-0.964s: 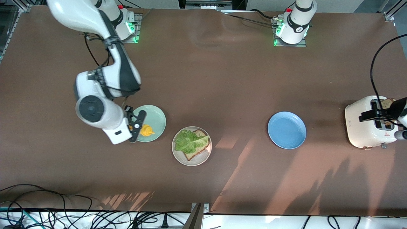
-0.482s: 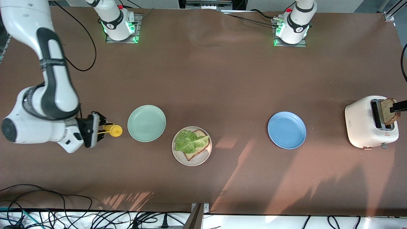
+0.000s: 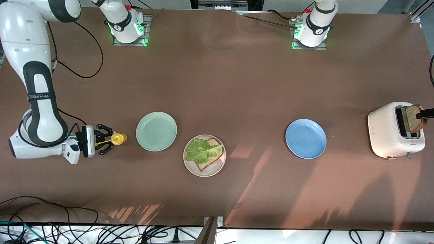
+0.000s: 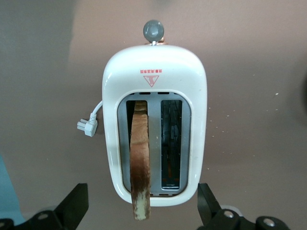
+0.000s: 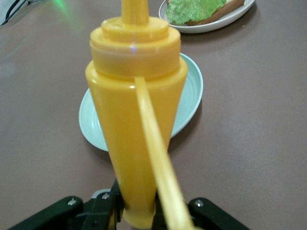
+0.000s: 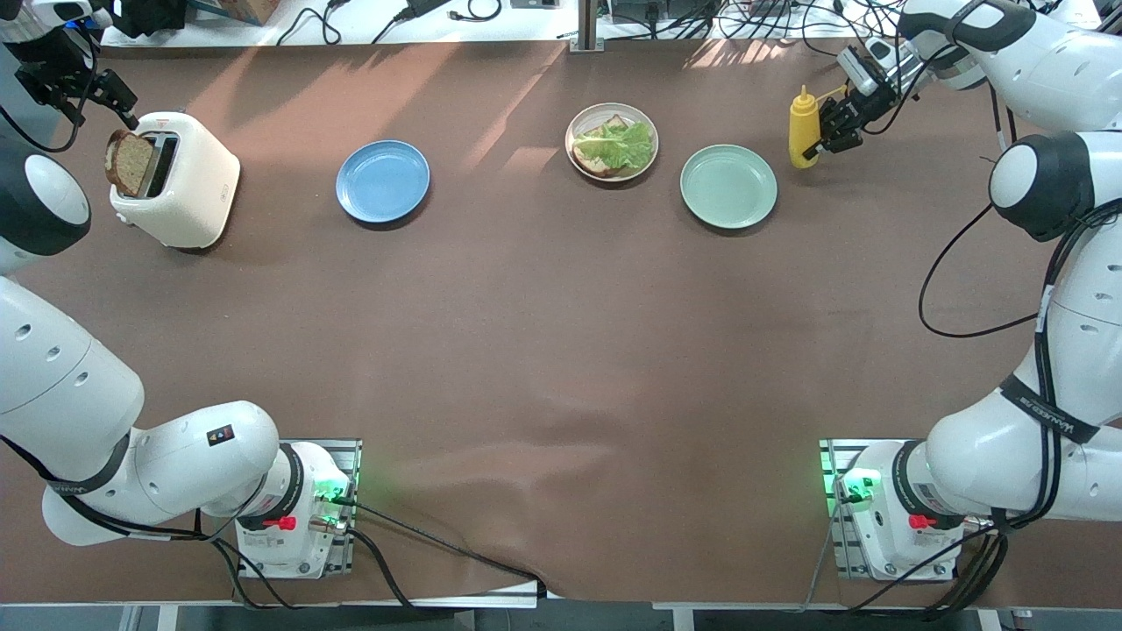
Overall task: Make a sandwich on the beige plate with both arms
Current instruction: 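Set the bottle down with the right gripper while the left gripper grasps toast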
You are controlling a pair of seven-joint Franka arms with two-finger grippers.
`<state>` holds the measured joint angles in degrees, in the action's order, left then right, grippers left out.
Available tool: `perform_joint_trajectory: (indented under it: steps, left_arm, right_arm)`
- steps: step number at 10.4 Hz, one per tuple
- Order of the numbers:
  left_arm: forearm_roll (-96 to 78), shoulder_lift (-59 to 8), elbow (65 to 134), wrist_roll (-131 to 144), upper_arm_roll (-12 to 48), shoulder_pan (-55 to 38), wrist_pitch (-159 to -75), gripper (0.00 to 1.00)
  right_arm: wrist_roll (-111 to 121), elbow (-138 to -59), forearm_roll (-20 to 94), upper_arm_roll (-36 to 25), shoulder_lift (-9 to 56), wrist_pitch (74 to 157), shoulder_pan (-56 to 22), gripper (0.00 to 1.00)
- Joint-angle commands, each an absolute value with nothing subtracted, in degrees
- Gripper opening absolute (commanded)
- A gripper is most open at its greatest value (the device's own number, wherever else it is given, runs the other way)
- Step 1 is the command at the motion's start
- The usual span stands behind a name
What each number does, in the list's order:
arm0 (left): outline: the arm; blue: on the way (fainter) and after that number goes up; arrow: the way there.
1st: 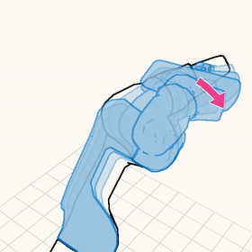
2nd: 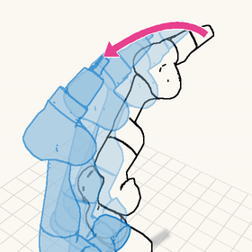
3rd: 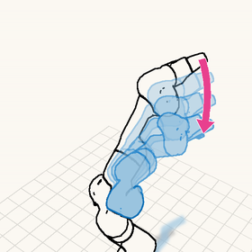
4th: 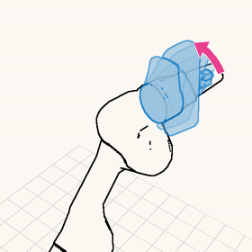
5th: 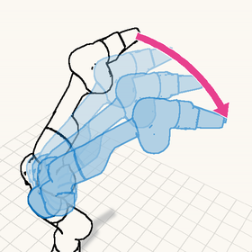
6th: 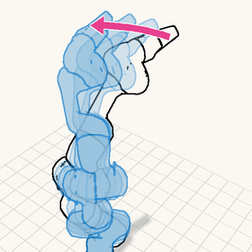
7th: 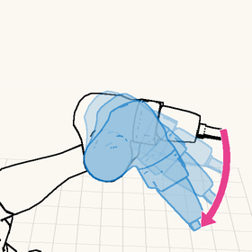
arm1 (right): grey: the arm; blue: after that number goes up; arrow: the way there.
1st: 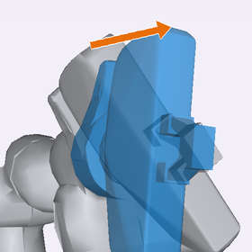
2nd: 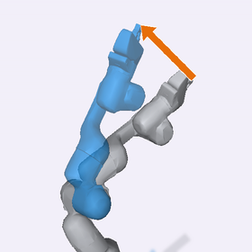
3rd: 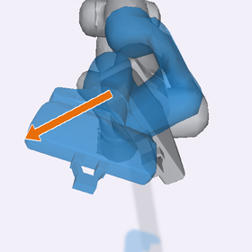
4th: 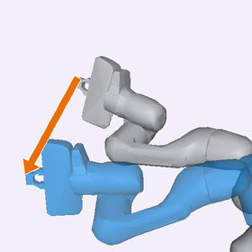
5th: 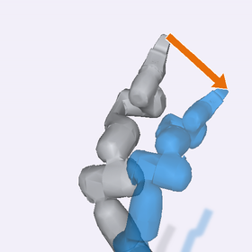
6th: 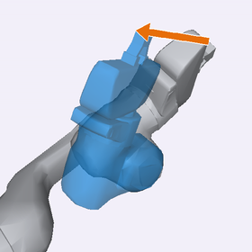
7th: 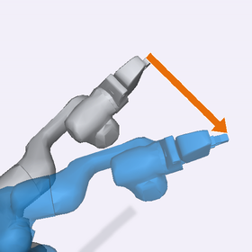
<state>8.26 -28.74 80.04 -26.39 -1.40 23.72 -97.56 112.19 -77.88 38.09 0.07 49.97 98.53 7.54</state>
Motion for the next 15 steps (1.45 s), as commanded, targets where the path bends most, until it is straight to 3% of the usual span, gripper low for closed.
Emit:
perform_joint_trajectory:
  steps: [1, 4, 5, 6, 7, 8, 9, 10, 15]
  left_arm:
    - [11.69, -29.7, 80.24, -25.58, -1.14, 23.73, -97.56, 1.0]
    - [12.92, -31.37, 80.51, -25.31, -1.14, 23.82, -97.21, 0.95]
    - [12.92, -31.38, 80.51, -25.31, -1.14, 23.82, -97.03, 0.84]
    - [12.92, -31.29, 80.51, -25.31, -1.14, 23.82, -96.77, 0.63]
    - [12.92, -31.2, 80.42, -25.31, -1.14, 23.82, -96.51, 0.44]
    - [12.92, -31.11, 80.25, -25.49, -1.14, 23.82, -96.5, 0.27]
    - [13.01, -31.03, 80.16, -25.84, -1.14, 23.82, -96.5, 0.1]
    - [13.09, -30.94, 80.07, -25.93, -1.14, 23.82, -96.42, 0.0]
    - [13.18, -28.66, 79.45, -26.37, -0.79, 23.82, -96.06, 0.0]
  right_arm:
    - [113.73, -74.88, 40.42, 1.41, 52.99, 96.5, 10.37, 0.0]
    - [118.55, -74.79, 47.45, 1.5, 58.17, 96.42, 12.48, 0.0]
    - [118.65, -74.79, 48.33, 1.58, 58.79, 95.46, 12.92, 0.0]
    - [118.65, -74.71, 49.73, 1.5, 59.58, 94.41, 13.09, 0.0]
    - [118.74, -74.71, 50.96, 1.49, 60.11, 93.87, 13.36, 0.1]
    - [119.18, -74.71, 51.06, 1.58, 60.38, 93.87, 13.45, 0.61]
    - [119.53, -74.71, 51.15, 1.32, 60.38, 93.78, 13.45, 1.0]
    - [119.44, -74.71, 51.15, 0.8, 60.38, 93.78, 13.45, 1.0]
    - [121.11, -74.71, 51.33, -2.8, 60.12, 91.77, 13.45, 1.0]
